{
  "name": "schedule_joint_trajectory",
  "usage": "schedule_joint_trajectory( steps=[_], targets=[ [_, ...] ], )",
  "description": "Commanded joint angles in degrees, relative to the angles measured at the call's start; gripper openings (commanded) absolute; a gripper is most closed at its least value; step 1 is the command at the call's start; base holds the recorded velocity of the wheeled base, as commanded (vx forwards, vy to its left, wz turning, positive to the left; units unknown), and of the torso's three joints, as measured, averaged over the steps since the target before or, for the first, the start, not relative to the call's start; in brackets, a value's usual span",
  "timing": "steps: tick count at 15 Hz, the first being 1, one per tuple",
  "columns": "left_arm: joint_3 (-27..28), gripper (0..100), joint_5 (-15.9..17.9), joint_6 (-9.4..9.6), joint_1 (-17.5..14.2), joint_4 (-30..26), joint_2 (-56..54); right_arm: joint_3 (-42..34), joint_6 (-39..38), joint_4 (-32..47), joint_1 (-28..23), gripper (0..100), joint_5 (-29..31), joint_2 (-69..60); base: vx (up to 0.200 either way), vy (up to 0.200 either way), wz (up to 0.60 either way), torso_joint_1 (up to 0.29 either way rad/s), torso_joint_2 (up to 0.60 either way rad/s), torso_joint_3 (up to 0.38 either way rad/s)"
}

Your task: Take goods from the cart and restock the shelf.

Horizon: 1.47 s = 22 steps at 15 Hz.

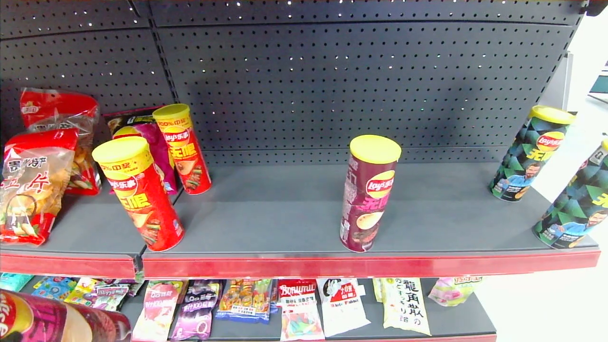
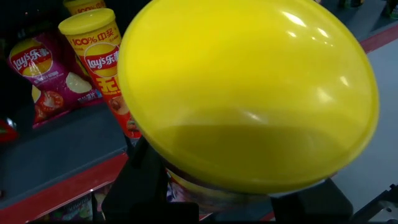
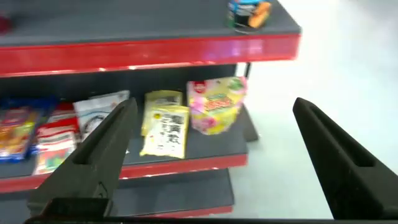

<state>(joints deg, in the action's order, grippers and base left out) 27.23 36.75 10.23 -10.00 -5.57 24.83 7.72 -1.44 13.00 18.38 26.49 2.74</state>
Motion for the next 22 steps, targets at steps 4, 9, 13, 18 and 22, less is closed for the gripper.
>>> schedule_joint_trajectory(
  steps=[4,9,13,18,22],
  targets=[
    [0.6,0,-0.1,-0.21,0.0,0.0,1.1,-0.3,0.6,-8.3,-18.4,100,3.2,14.2,0.0,0.0,0.0,0.0,0.0,0.0],
    [0.7,0,-0.1,-0.21,0.0,0.0,1.1,-5.3,4.0,-10.8,-24.9,100,-24.9,2.8,0.0,0.0,0.0,0.0,0.0,0.0],
    [1.5,0,-0.1,-0.21,0.0,0.1,0.9,-7.5,7.3,-16.6,-25.1,100,-30.7,2.9,0.0,0.0,0.0,0.0,0.0,0.0],
    [2.3,0,-0.5,-0.21,0.0,0.0,0.5,-7.6,4.9,-16.4,-23.2,100,-28.3,3.0,0.0,0.0,0.0,0.0,0.0,0.0],
    [2.4,0,-0.5,-0.21,0.0,0.0,-0.4,-7.6,5.3,-13.4,-18.4,100,-31.0,-1.2,0.0,0.0,0.0,0.0,0.0,0.0]
  ],
)
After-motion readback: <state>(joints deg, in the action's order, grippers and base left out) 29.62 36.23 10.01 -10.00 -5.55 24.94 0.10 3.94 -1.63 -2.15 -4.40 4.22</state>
